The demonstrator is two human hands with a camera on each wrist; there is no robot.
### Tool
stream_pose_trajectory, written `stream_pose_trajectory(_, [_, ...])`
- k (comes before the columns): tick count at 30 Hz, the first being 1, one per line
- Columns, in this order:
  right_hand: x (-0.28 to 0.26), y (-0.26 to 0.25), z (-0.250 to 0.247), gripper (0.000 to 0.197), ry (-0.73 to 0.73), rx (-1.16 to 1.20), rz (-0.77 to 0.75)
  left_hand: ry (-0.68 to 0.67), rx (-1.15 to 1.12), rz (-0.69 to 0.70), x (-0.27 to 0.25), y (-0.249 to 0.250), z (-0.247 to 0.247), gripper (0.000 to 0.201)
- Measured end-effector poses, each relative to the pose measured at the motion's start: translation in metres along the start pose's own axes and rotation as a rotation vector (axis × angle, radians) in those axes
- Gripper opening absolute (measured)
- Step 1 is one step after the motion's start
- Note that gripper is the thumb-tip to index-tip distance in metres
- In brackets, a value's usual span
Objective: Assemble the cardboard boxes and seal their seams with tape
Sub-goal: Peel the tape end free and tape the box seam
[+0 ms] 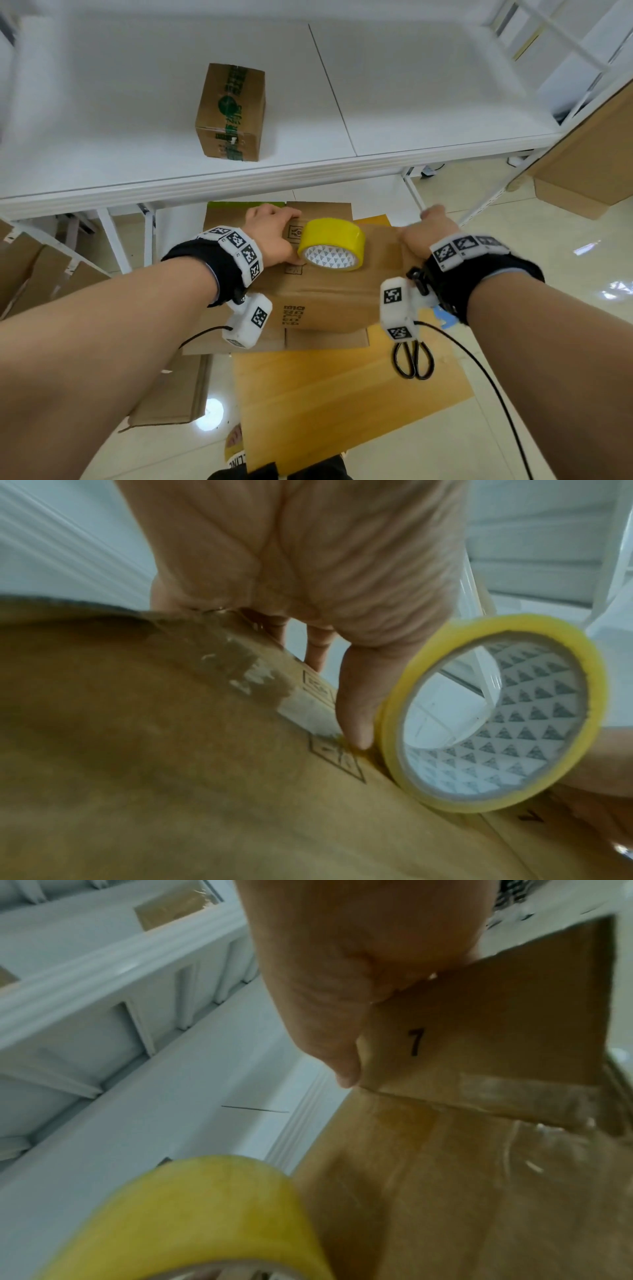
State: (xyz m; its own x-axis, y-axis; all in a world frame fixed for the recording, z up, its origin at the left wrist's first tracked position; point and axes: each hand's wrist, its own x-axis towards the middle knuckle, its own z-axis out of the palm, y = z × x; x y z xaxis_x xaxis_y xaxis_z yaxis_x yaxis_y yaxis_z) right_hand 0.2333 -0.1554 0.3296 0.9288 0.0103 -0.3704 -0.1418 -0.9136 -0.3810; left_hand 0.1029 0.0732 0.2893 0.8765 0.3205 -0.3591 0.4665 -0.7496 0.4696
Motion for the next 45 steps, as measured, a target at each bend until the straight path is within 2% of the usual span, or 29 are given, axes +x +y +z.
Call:
stream_pose_trajectory(3, [0.007,-0.029,-0.009,0.04,0.061,-0.055,-0.208,0.046,-0.063,-0.106,-0.002,-0.003,-0.002,0.081])
stream_pose_trajectory(7, [0.006,-0.069,-0.019,0.032,0.153,-0.203,-0.442,0.096,-0.091,-0.263,-0.008,-0.011,-0.004,0.074])
stream_pose_trajectory(11, [0.014,-0.095,-0.022,0.044,0.12,-0.207,-0.62,0.058,-0.097,-0.396,-0.006,-0.011,-0.001,0.074])
stream_pose_trajectory(14, [0.018,-0.109,-0.014,0.058,0.095,-0.209,-0.674,0.049,-0.123,-0.459,0.005,-0.003,0.001,0.058])
stream_pose_trajectory(17, [0.02,-0.112,0.001,0.057,0.195,-0.31,-0.632,0.072,-0.151,-0.495,0.015,0.009,0.002,0.064])
stream_pose_trajectory(20, [0.024,-0.096,0.009,0.056,0.264,-0.29,-0.645,0.09,-0.154,-0.491,0.025,0.013,0.009,0.075])
stream_pose_trajectory(23, [0.029,-0.08,0.008,0.056,0.184,-0.211,-0.658,0.116,-0.128,-0.523,0.032,0.015,0.014,0.076])
stream_pose_trajectory(27, [0.03,-0.076,0.005,0.05,-0.046,-0.107,-0.614,0.173,-0.102,-0.591,0.04,0.02,0.016,0.079])
stream_pose_trajectory(29, [0.032,-0.074,0.007,0.049,-0.076,-0.072,-0.572,0.214,-0.072,-0.599,0.041,0.022,0.016,0.079])
stream_pose_trajectory(39, [0.028,-0.064,0.007,0.034,-0.087,-0.12,-0.415,0.285,-0.134,-0.479,0.04,0.031,0.012,0.062])
stream_pose_trajectory(42, [0.024,-0.056,0.009,0.03,-0.048,-0.099,-0.34,0.366,-0.194,-0.39,0.033,0.03,0.001,0.06])
stream_pose_trajectory(45, [0.017,-0.05,0.011,0.031,-0.027,-0.117,-0.246,0.534,-0.36,-0.236,0.025,0.025,-0.009,0.046])
